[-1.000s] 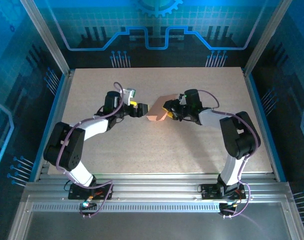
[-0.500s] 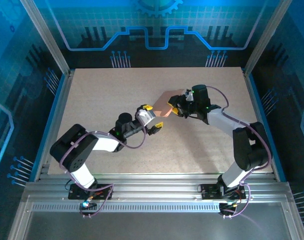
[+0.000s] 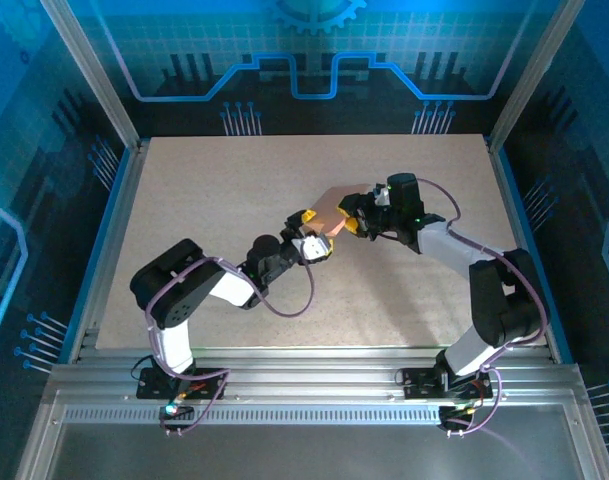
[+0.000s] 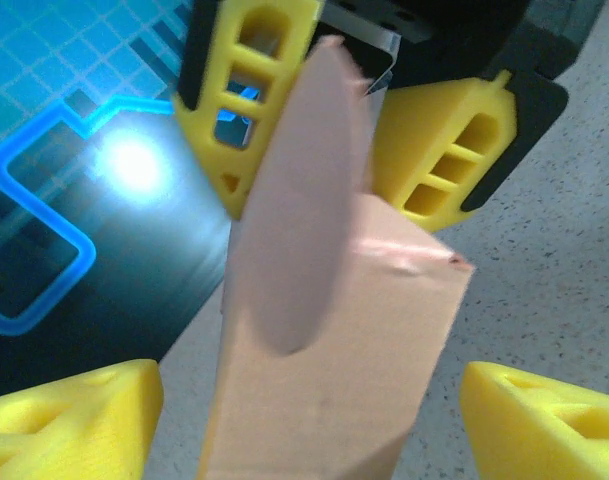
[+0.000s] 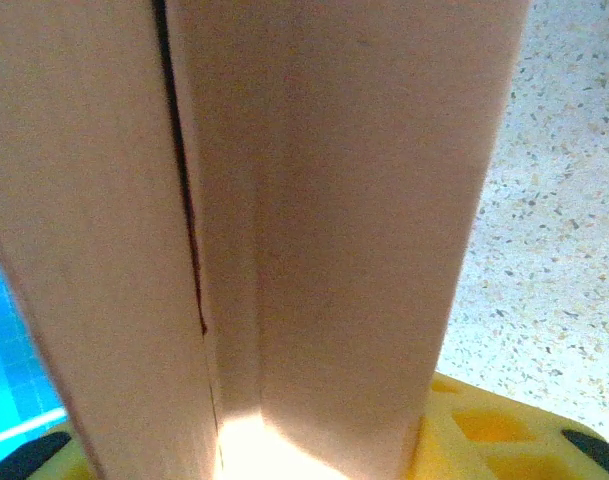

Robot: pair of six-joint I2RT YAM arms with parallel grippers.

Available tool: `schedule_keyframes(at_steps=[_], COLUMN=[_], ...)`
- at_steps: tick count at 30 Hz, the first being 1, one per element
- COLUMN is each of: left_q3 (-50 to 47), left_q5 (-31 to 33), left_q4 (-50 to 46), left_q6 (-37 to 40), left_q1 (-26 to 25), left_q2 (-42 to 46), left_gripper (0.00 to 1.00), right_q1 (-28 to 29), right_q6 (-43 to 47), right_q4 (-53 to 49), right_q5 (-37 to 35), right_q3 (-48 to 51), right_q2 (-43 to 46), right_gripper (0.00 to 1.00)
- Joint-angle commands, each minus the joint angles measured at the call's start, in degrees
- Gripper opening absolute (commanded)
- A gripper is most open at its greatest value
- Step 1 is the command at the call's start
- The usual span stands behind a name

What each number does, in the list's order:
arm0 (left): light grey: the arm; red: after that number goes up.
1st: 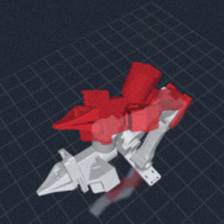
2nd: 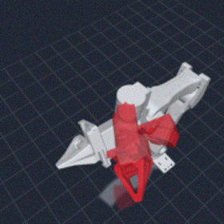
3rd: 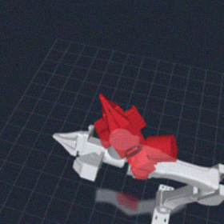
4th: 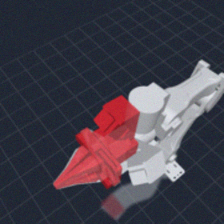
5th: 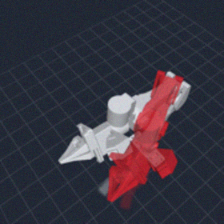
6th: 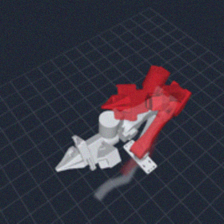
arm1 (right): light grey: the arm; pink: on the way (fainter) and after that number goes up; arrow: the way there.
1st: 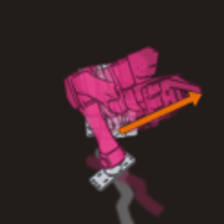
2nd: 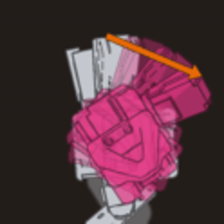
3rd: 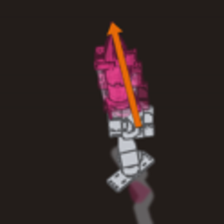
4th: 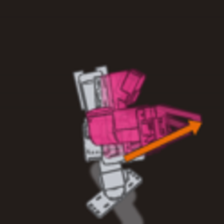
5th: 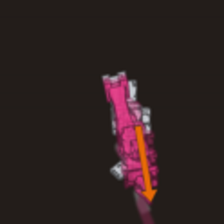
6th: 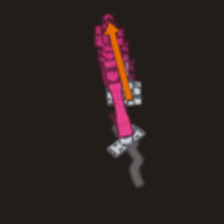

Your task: Fold the paper box

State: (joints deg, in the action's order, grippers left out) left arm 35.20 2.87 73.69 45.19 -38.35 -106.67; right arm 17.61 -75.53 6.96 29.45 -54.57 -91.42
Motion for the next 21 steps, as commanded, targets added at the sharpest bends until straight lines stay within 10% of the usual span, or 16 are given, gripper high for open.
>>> schedule_keyframes(at_steps=[1,16,21], left_q3=[1.8,1.7,1.1], left_q5=[4.3,3.8,1.6], left_q4=[6.3,6.6,5.6], left_q6=[6.8,7.1,3.0], left_q1=[-1.3,-1.6,-1.6], left_q2=[-2.8,-3.2,-2.3], left_gripper=[0.74,0.36,0.32], right_q1=[0.6,0.9,0.8], right_q6=[-1.6,-1.5,1.1], right_q4=[0.9,-2.1,-5.6], right_q5=[1.8,1.3,-0.1], right_q3=[0.5,-0.9,-2.1], right_q2=[1.5,0.7,1.7], right_gripper=[0.44,0.45,0.59])
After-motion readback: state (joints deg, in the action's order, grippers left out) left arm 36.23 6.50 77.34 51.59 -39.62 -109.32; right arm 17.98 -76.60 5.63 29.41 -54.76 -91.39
